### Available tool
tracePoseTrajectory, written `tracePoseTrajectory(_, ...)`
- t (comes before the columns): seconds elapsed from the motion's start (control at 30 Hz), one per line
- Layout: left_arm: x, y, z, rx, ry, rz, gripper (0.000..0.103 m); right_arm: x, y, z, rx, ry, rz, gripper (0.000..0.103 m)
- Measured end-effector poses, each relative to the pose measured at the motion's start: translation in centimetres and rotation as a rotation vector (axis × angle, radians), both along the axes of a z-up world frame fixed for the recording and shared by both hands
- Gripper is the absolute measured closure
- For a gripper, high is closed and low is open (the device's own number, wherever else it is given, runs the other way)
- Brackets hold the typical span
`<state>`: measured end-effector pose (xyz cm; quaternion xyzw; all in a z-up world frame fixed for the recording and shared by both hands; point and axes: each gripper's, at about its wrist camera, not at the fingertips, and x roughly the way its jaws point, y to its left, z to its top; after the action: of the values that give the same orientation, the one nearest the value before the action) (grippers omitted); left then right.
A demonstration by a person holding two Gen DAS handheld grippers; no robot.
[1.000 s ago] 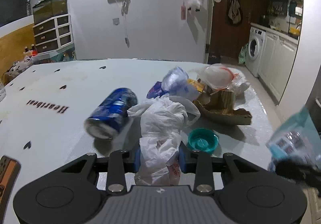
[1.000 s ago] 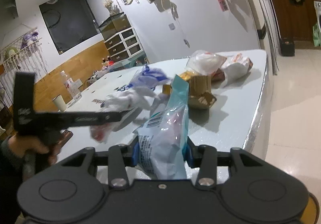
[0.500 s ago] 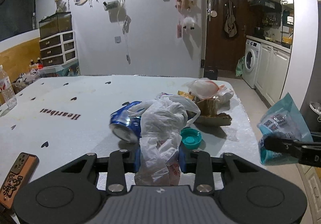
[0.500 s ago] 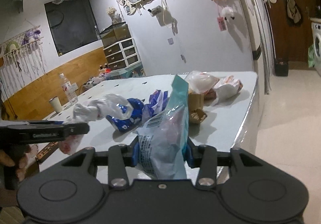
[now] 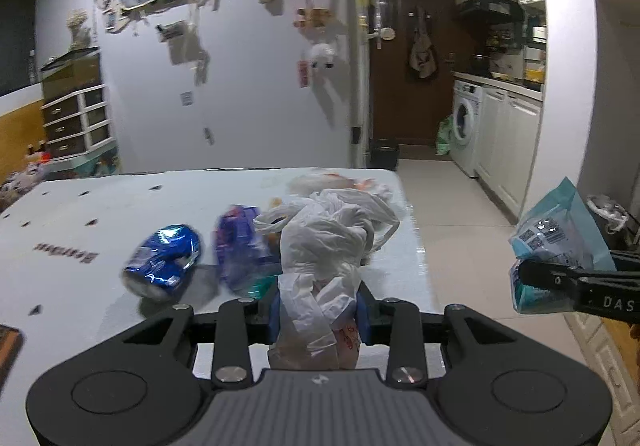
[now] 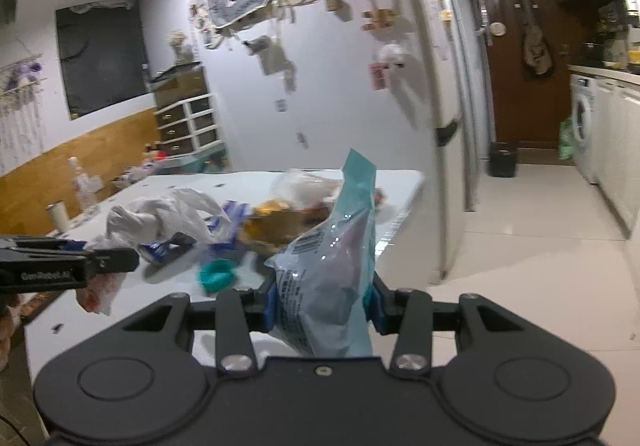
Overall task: Collect trash
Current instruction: 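Carry the white bag and clear snack bag with both tools over the bin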
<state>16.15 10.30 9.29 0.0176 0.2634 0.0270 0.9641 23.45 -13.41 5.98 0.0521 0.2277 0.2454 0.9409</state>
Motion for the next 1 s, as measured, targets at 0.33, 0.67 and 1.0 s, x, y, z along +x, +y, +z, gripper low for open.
tracePoseTrajectory(0.33, 3.9, -8.3, -2.5, -0.016, 0.032, -0.118, 0.066, 1.3, -7.3, -1.3, -0.032, 0.023, -0.132, 0.059)
tracePoseTrajectory(0.67, 8.7, -15.9, -6.0, -0.026, 0.098, -0.203, 0.066, 3.2, -13.3, -4.0, -0.1, 0.079, -0.248, 0.059)
tracePoseTrajectory(1.0, 14.7, -22.1, -10.9, -0.057, 0.194, -0.259, 0.066, 6.6, -18.5, -8.9, -0.113, 0.203, -0.351, 0.059)
